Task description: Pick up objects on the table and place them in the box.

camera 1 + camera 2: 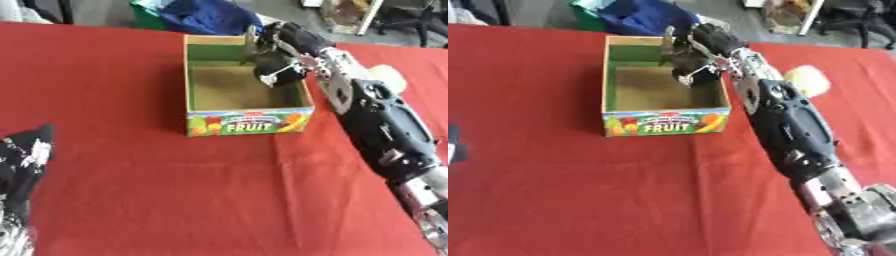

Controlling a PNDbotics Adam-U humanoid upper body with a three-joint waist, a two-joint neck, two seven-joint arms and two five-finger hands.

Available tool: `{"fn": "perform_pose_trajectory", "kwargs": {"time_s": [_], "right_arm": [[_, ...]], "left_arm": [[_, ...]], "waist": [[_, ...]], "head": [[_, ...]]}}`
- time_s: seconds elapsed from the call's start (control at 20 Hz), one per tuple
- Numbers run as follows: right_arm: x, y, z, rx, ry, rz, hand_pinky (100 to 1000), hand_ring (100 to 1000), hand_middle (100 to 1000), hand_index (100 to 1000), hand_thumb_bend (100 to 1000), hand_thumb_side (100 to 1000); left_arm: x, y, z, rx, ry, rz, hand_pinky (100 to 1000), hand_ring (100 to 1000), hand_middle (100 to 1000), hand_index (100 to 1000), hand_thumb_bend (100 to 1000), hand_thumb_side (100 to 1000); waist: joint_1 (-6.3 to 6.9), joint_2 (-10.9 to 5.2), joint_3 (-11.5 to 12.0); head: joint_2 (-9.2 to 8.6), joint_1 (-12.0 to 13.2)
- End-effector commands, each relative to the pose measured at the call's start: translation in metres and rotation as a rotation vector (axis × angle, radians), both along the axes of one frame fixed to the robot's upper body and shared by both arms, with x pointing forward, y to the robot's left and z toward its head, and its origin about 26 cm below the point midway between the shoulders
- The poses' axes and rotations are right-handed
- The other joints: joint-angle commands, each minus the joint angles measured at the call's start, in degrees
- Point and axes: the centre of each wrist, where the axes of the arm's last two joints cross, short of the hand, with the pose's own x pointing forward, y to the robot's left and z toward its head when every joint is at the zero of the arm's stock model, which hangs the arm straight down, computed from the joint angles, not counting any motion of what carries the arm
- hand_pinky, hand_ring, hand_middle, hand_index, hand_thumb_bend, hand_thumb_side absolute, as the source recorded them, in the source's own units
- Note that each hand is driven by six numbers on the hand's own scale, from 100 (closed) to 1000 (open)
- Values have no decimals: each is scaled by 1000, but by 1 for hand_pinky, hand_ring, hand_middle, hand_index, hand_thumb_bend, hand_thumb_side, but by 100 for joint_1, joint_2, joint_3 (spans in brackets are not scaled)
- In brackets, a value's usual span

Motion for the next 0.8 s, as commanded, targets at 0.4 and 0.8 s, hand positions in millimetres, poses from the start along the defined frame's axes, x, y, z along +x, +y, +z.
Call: {"fn": "perform_pose_trajectory", "kwargs": {"time_s": [0.4, 0.8], "right_arm": [[3, 27, -6, -183, 90, 76, 593, 569, 523, 668, 100, 330], [2, 28, -9, -261, 189, 107, 654, 655, 700, 813, 100, 401]], "left_arm": [[1, -4, 8, -7, -28, -22, 590, 552, 481, 603, 532, 453], [1, -4, 7, -8, -26, -23, 590, 552, 481, 602, 532, 453]], "waist": [[68, -81, 19], [66, -86, 3]], "head": [[-42, -72], [-40, -69]]}}
